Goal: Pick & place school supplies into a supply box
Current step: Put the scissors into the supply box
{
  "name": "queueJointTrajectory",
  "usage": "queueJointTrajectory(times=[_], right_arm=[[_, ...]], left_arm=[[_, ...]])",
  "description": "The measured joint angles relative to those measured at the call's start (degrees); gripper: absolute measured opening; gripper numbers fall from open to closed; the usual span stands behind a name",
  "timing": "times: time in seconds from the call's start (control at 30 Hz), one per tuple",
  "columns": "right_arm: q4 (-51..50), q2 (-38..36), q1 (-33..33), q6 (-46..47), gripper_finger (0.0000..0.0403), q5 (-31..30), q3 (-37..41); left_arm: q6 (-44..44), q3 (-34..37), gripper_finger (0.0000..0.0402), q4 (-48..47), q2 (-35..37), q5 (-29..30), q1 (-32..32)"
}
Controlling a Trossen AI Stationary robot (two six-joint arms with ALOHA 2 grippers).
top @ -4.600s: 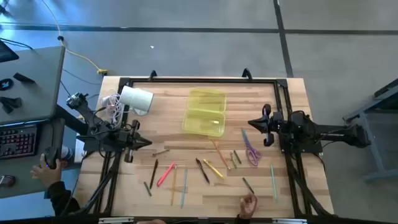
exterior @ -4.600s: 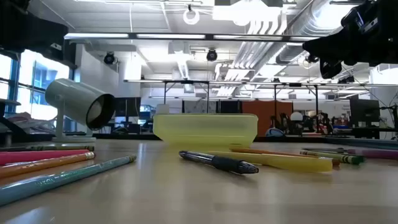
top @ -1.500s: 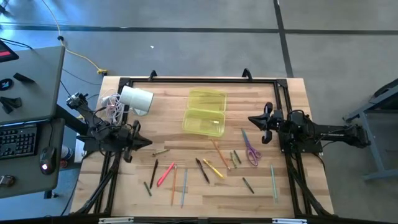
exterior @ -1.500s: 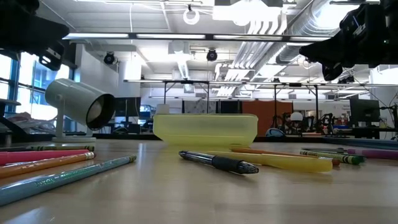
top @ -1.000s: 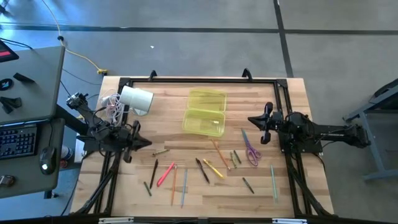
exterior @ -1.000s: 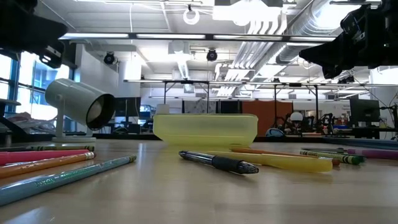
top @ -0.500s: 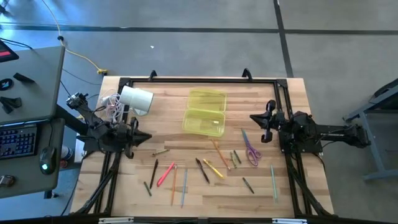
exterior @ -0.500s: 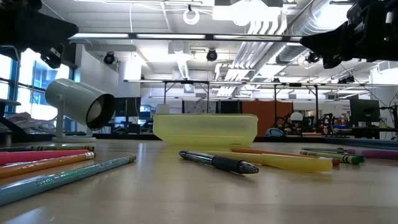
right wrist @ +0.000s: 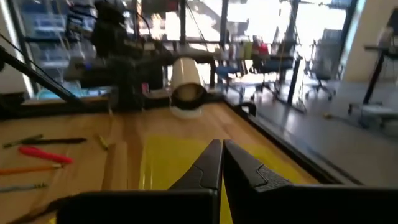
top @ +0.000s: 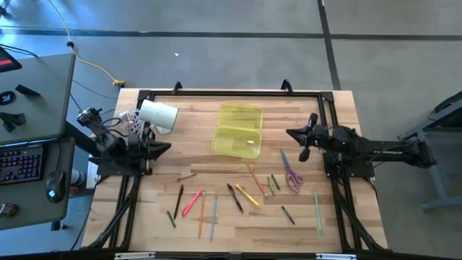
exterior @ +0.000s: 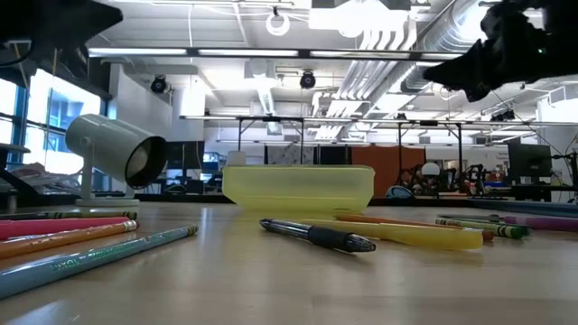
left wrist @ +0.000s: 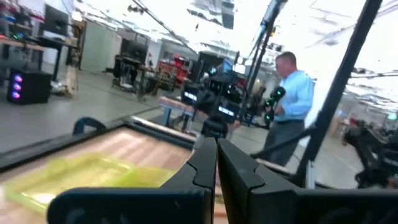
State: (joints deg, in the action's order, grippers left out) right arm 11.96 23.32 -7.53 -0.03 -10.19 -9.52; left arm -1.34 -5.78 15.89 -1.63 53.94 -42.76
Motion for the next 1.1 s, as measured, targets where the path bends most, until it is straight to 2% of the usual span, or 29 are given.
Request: queueJointTrajectory(times=[0.1, 0.3, 0.5, 0.7, 0.97, 1.1], right_arm=[[-5.5, 5.3, 0.0, 1.4, 0.0001, -0.2, -4.6], [-22.9, 14.9, 0.1, 5.0, 0.0001, 0.4, -17.0], [-33.2, 22.4, 0.2, 6.4, 0.0001, 10.8, -25.8], [-39.8, 27.2, 0.2, 6.3, 0.0001, 12.3, -28.6], [-40.1, 30.4, 0.0, -4.8, 0.0001, -3.2, -28.6], [-37.4, 30.7, 0.0, -3.9, 0.0001, -5.1, -28.6]], left_arm=[[3.1, -1.7, 0.0051, -0.1, 0.0, 1.4, 0.0], [7.9, -3.3, 0.0051, -0.1, 0.0, 4.1, 0.0], [11.1, -3.3, 0.0051, -1.5, 0.0, 4.3, 0.0], [11.1, -3.3, 0.0051, -1.7, 0.0, 4.3, 0.0], [10.2, -3.3, 0.0051, -2.1, 0.0, 4.3, 0.0], [8.5, -3.3, 0.0051, -3.3, 0.0, 4.3, 0.0]])
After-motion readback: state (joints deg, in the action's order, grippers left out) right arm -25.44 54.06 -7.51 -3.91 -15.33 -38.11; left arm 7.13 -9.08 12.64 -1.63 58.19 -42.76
